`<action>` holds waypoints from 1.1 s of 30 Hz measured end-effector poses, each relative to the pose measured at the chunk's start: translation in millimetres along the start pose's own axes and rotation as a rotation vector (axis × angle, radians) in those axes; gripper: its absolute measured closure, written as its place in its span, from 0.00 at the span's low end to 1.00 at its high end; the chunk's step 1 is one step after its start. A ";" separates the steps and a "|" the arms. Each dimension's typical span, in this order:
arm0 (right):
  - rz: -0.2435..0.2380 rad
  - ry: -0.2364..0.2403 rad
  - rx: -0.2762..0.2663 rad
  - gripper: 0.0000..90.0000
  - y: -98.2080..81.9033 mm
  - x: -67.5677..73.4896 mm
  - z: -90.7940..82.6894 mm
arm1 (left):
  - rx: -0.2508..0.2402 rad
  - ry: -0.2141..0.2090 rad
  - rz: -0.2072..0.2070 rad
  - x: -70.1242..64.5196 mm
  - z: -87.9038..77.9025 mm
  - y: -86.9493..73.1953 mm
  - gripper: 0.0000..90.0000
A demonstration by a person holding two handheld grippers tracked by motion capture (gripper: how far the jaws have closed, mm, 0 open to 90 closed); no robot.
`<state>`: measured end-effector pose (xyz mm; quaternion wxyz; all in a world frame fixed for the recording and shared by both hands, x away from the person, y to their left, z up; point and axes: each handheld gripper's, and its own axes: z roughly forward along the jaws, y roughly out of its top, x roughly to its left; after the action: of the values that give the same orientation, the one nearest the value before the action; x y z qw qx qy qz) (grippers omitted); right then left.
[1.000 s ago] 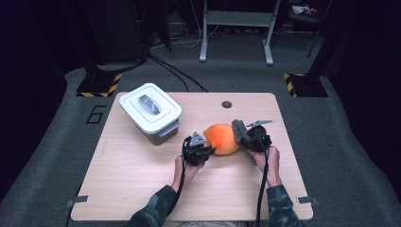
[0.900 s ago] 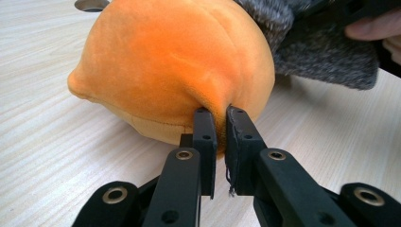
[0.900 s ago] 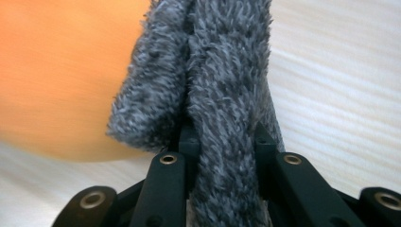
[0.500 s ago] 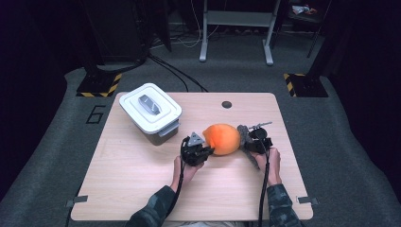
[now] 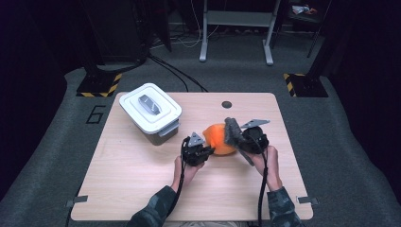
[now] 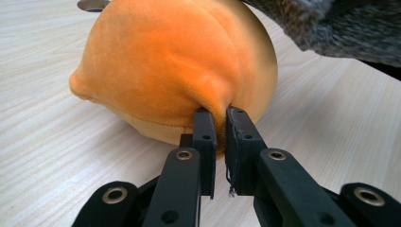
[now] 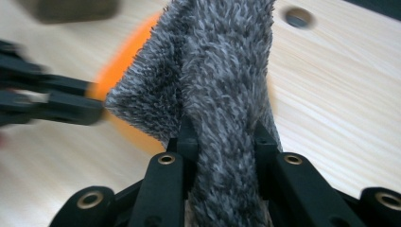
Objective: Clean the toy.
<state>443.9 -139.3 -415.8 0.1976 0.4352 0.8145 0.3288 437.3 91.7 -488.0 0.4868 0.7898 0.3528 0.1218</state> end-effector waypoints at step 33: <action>0.088 -0.093 0.014 0.81 -17.7 -34.7 4.9 | -0.002 -0.002 0.006 3.1 0.7 -4.0 0.92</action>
<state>455.5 -173.8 -430.6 0.2173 0.4867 0.7870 0.3108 438.2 94.4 -492.2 0.4875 0.7905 0.3499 0.1228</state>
